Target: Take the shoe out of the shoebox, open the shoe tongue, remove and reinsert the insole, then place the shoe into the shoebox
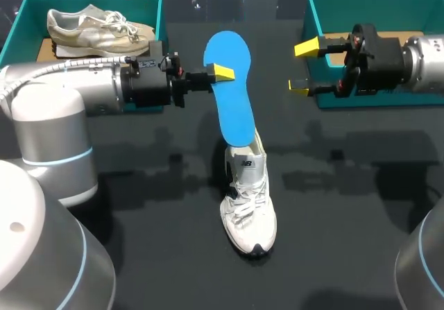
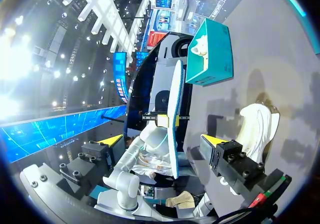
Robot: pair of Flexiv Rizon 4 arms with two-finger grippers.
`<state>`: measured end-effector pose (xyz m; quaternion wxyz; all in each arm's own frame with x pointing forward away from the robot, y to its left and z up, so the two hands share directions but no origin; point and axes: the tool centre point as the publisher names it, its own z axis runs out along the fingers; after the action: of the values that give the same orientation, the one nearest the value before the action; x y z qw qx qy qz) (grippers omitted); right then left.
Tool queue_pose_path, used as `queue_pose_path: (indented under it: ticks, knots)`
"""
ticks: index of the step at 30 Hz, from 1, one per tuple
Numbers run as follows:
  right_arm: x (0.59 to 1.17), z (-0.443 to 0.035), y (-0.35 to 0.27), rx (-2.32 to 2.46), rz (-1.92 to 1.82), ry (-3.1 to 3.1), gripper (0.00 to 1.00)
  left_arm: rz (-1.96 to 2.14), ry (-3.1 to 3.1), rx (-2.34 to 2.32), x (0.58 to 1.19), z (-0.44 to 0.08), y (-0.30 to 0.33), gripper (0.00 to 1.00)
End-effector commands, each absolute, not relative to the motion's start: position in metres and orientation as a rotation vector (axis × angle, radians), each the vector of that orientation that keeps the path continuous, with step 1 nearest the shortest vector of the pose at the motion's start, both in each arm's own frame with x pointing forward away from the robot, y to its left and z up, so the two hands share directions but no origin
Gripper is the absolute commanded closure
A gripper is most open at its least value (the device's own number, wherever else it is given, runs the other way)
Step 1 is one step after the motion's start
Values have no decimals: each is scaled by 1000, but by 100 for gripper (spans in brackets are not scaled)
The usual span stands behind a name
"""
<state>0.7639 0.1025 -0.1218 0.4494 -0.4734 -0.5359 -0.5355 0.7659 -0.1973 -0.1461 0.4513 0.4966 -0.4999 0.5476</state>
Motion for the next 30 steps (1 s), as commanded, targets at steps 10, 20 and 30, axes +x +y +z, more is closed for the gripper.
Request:
queue_pose_path:
  ticks: [10, 20, 30]
  knots:
    - [763, -114, 98, -1295, -1252, -1533, 0, 1311, -1185, 1267, 774, -155, -213, 100]
    - [755, -79, 106, -1614, -978, -1691, 0, 1311, -1185, 1267, 774, -155, -213, 100]
    - [743, -41, 126, -1844, -630, -1875, 0, 1311, -1185, 1267, 774, -155, -213, 100]
